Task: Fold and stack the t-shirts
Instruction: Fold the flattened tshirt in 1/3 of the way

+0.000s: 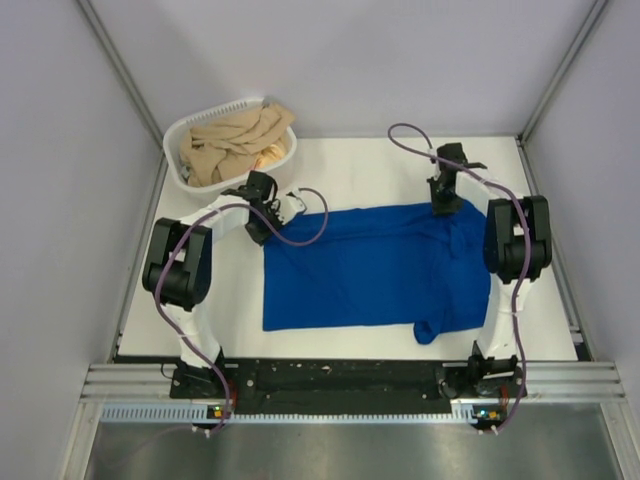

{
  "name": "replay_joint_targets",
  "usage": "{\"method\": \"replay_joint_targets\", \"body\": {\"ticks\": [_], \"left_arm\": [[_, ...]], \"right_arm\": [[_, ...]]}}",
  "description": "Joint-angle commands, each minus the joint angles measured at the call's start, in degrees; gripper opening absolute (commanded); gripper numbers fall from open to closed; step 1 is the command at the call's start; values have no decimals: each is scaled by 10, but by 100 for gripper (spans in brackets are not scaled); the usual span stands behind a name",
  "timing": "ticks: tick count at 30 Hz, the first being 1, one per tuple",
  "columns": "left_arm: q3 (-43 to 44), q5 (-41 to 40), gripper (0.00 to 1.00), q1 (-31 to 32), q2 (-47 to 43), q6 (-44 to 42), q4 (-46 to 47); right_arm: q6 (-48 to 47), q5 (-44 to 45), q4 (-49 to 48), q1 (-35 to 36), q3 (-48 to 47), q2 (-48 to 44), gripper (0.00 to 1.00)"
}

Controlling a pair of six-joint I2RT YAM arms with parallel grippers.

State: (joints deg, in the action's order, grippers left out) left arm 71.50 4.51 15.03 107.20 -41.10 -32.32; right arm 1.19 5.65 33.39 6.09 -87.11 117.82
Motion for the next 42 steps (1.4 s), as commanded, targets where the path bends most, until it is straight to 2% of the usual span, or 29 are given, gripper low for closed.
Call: {"method": "replay_joint_targets", "body": {"ticks": [1, 2, 8, 13, 17, 21, 25, 34, 36, 38, 42], "left_arm": [[9, 39, 0, -3, -21, 14, -7], [10, 40, 0, -3, -25, 17, -11], [34, 16, 0, -3, -40, 42, -43], [50, 41, 0, -3, -54, 46, -76], [49, 51, 0, -3, -66, 45, -86], [41, 51, 0, -3, -69, 41, -90], [33, 55, 0, -3, -71, 40, -87], [35, 48, 0, -3, -70, 38, -91], [35, 48, 0, -3, -69, 37, -91], [35, 48, 0, -3, -67, 39, -91], [37, 49, 0, -3, -66, 41, -92]], "right_arm": [[5, -16, 5, -2, 4, -10, 3], [7, -18, 5, -2, 10, -18, 0], [16, 3, 6, -2, 53, -87, 0], [25, 8, 1, -2, 77, -139, 0], [26, -27, -4, -1, 74, -130, 17], [32, -11, -10, 6, 73, -121, 27], [34, 22, -15, 23, 67, -104, 34], [35, 63, -10, 43, 44, -57, 39], [34, 53, -10, 44, 36, -49, 37], [36, 40, -10, 43, 32, -41, 28], [43, 7, -9, 42, 25, -23, 1]]}}
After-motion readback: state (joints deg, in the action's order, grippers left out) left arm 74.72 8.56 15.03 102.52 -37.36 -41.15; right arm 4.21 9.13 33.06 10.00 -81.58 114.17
